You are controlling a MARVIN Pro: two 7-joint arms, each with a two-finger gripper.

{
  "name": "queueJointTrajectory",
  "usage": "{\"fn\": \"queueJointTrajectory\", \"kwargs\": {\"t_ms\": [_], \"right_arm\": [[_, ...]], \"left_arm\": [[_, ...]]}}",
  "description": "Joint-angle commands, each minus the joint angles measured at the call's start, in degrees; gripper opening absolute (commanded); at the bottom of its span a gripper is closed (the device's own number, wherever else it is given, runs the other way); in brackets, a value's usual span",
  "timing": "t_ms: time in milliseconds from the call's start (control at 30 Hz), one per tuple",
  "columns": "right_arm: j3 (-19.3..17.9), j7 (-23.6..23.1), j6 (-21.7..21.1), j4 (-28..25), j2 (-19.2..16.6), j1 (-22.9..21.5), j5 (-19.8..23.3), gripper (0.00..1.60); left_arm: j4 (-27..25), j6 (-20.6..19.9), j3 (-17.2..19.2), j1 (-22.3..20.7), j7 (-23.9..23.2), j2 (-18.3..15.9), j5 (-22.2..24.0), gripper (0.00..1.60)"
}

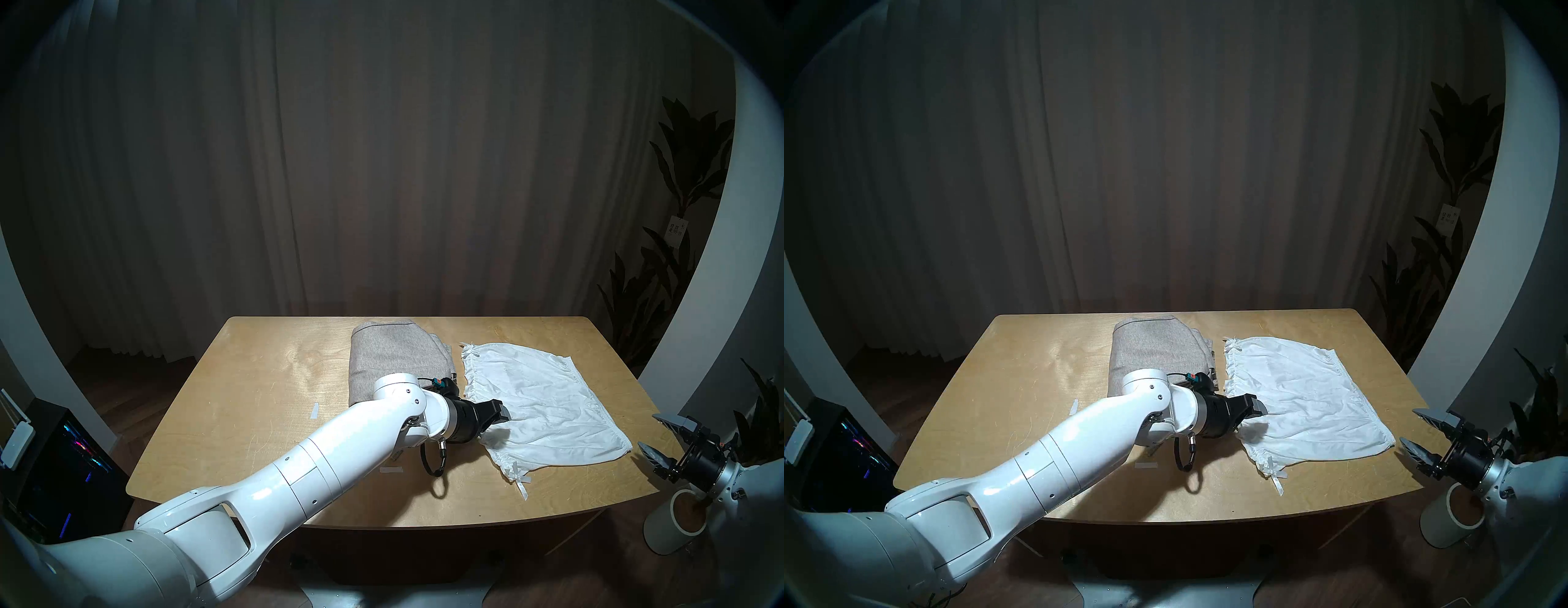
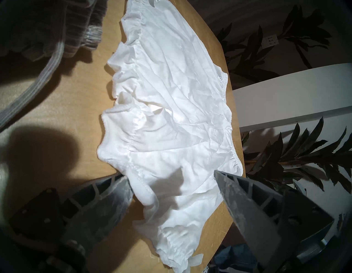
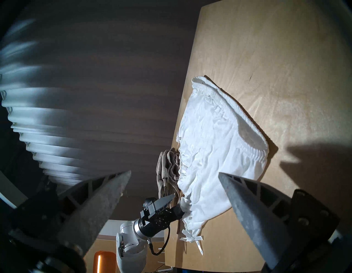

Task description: Fold pants twice and stack them

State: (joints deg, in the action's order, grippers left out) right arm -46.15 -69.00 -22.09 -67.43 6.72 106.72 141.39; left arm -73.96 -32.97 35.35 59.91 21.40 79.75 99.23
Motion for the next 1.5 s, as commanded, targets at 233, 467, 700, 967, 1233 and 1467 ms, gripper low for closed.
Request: {"fn": "queueJointTrajectory", "kwargs": {"t_ms": [233,467,700,967,1233,1467], "right_arm": [[-2.5,-3.1,6.2,-0.1,-0.5,1.7,2.1,1.6],[-2.0,-3.2,8.2,-1.3,-0.5,3.8,3.1,1.6],[-2.0,-2.7,9.4,-2.3,-0.5,5.4,4.3,1.6],[-1.5,-1.2,8.4,-2.7,-0.5,7.8,6.6,1.6],[-2.3,0.4,7.4,-3.6,-0.5,8.8,9.2,1.6],[-3.2,3.0,6.8,-5.4,-0.5,9.1,10.9,1.6]], "left_arm": [[-0.1,-3.8,-2.6,3.3,0.9,-2.7,2.5,1.6],[0.1,-4.5,-4.0,2.4,2.2,-2.5,2.4,1.6],[0.6,-4.6,-4.5,1.6,2.9,-2.4,2.3,1.6],[0.7,-4.8,-4.6,0.9,3.1,-2.5,2.4,1.6],[1.0,-5.0,-4.7,0.4,3.1,-2.5,2.6,1.6],[1.5,-5.2,-4.6,-0.1,3.1,-2.5,2.7,1.6]]}}
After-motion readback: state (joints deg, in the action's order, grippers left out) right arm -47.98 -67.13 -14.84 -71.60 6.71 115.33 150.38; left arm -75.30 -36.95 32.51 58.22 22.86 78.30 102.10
